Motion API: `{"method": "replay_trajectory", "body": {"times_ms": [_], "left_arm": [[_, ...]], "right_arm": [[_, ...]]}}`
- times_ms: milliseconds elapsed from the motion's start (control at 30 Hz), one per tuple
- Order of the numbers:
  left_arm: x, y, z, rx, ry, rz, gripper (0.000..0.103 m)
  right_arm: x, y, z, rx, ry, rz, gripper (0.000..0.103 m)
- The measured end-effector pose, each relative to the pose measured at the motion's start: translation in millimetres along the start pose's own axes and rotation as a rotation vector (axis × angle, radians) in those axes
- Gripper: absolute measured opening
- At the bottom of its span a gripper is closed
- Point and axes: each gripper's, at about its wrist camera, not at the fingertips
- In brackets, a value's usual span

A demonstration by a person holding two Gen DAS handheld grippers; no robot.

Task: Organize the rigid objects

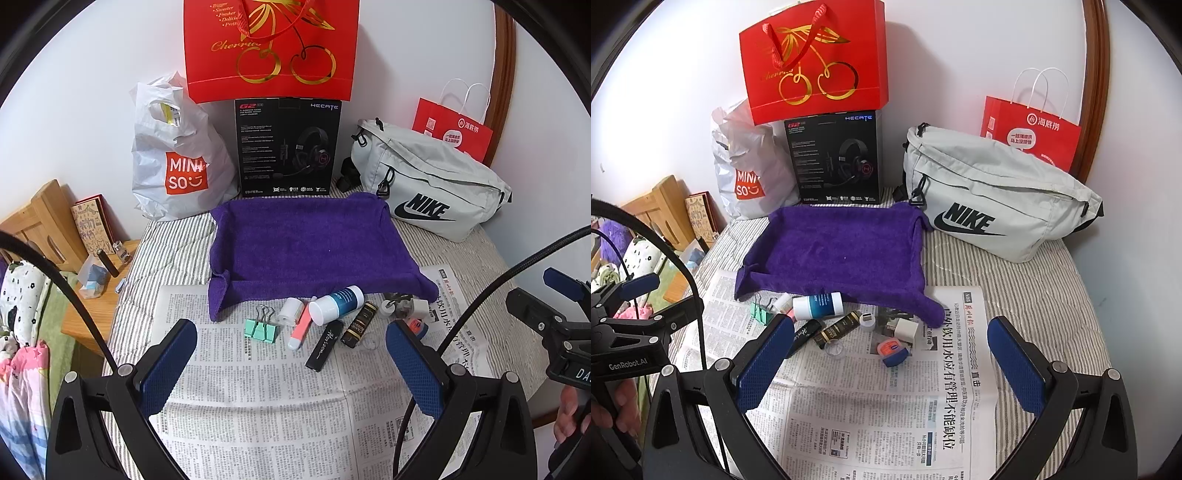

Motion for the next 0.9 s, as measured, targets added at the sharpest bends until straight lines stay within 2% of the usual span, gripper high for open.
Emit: {"method": "replay_trajectory", "body": {"times_ms": [900], "left_arm": [[-3.8,0.3,-7.2,0.001,0.009,-0.009,0.103]], "right_arm": [[6.2,1.3,-2.7,0.003,0.007,-0.017,0.103]]}}
Point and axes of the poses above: each gripper's, at about its wrist camera, not at the fingertips, and z roughly against the way its jaws point, x to its right, y to its top, and after that the axes turned 11 degrees about y, right-handed
